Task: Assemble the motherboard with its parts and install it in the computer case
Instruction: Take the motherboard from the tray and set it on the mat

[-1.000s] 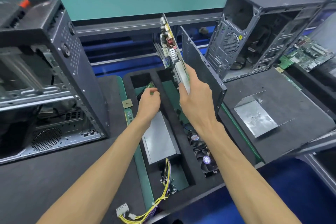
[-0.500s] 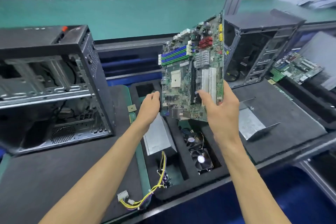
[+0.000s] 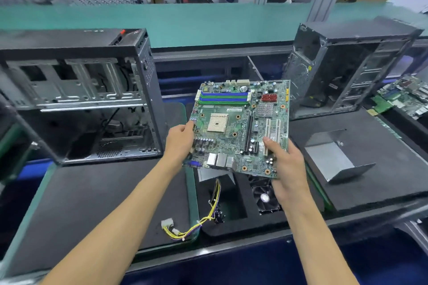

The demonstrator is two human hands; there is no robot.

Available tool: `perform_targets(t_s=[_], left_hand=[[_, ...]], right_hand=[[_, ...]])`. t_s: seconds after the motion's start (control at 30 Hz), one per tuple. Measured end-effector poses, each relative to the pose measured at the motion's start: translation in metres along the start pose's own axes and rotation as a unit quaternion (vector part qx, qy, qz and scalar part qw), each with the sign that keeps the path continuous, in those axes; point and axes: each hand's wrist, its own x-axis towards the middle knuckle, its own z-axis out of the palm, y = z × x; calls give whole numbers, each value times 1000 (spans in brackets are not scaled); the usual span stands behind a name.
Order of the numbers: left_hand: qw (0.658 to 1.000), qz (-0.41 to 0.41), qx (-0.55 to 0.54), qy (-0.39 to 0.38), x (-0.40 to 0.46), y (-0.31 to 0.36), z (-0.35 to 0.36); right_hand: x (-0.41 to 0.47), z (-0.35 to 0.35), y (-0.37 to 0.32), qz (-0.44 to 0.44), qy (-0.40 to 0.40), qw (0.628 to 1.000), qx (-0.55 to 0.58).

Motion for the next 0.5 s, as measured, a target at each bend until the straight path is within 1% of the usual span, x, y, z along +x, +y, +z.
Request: perform_targets(t_s=[0.07, 0.17, 0.33, 0.5], left_hand=[[1000, -14, -3, 16, -8, -11, -14], [998, -37, -4, 46, -19, -31, -36], [995, -64, -7, 74, -37, -73, -74], [996, -36, 16, 79, -41, -98, -98]], right_hand=[[-4, 6, 11, 18, -13, 1000, 5], [-14, 17, 31, 34, -50, 998, -16], [-39, 39, 71, 48, -61, 996, -39], [-74, 49, 100, 43, -22, 998, -49]])
